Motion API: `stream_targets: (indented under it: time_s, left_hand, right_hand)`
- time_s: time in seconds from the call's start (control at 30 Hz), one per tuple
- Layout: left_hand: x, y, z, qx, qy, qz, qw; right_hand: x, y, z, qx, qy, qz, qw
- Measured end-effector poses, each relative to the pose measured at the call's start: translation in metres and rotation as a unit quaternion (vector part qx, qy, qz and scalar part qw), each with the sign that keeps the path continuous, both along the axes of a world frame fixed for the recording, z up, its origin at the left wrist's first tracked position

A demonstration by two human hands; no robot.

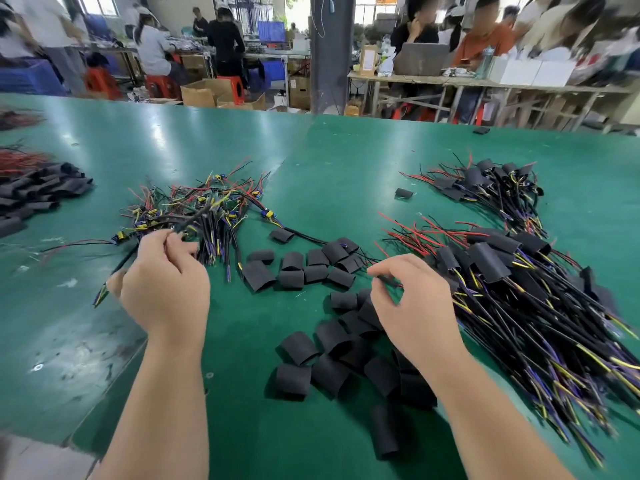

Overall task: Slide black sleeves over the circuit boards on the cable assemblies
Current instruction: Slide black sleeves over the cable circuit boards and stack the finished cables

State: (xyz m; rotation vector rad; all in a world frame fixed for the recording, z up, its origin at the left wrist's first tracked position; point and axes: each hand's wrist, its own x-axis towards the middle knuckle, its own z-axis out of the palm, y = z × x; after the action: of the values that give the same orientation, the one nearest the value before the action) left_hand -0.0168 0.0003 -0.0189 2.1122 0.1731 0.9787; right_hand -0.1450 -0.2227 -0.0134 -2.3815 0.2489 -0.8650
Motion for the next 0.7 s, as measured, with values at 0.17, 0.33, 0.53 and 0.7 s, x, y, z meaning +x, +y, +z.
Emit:
stream_targets:
  time_s: [0.17,0.33,0.53,0.7]
  left_hand:
    - [-0.01,-0.019,-0.001,-0.136,-0.121,-0.266,0.947]
    - [-0.021,-0.036,-0.002,-0.133,-0.065,-0.393,0.907]
    - [-0.025,-0.04,-0.003,0.044,-0.007,-0.344,0.938]
    - [-0.038,-0.054,0.004,0.235,-0.062,-0.297,0.924]
  right_hand:
    - [0.003,0.014,0.006,0.399,0.057,0.14,0.905]
    - [0.008,0.014,0.01,0.675,-0.026,0.26,0.69]
    - [0.01,-0.003,0.015,0.675,-0.098,0.235,0.692]
    - [0.013,0.0,0.008,0.667,-0.059,0.238,0.704]
